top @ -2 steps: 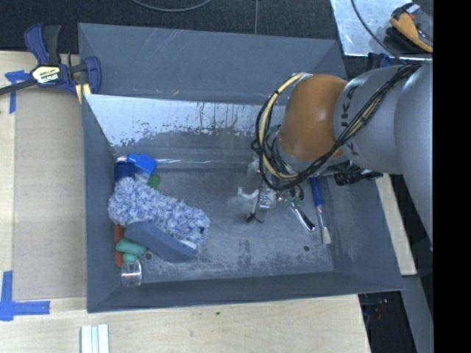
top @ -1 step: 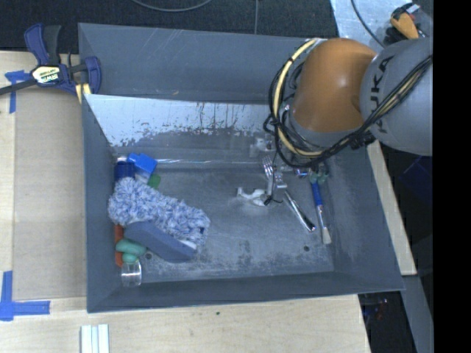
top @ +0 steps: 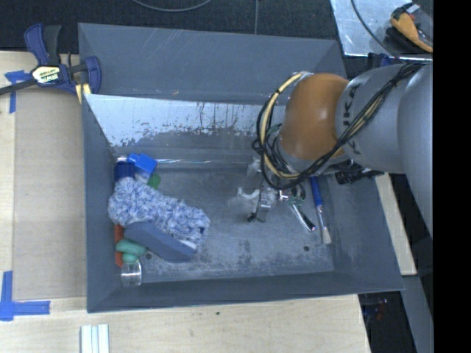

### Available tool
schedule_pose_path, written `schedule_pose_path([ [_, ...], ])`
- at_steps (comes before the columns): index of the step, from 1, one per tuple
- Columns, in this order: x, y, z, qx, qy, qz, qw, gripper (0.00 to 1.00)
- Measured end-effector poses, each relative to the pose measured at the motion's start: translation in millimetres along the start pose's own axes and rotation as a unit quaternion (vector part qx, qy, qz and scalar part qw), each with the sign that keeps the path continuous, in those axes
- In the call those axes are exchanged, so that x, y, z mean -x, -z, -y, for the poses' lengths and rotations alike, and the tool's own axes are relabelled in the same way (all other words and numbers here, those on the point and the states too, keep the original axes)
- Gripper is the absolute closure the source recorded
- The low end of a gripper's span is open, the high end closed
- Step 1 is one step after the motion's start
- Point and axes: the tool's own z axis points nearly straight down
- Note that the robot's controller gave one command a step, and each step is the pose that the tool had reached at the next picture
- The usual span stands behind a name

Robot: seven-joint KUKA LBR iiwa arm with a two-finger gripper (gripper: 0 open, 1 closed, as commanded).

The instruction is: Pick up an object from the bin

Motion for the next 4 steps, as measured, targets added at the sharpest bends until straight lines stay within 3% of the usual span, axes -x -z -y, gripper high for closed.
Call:
schedule_pose_path([
  [1, 2.6, -3, -18, 0.0, 0.059, 0.0061, 0.9983, 0.0],
  [2, 2.8, 2, -1, 0.001, 0.004, 0.0053, 1.0, 1.0],
  [4, 1.5, 14, -1, 0.0, 0.004, 0.0032, 1.0, 1.0],
])
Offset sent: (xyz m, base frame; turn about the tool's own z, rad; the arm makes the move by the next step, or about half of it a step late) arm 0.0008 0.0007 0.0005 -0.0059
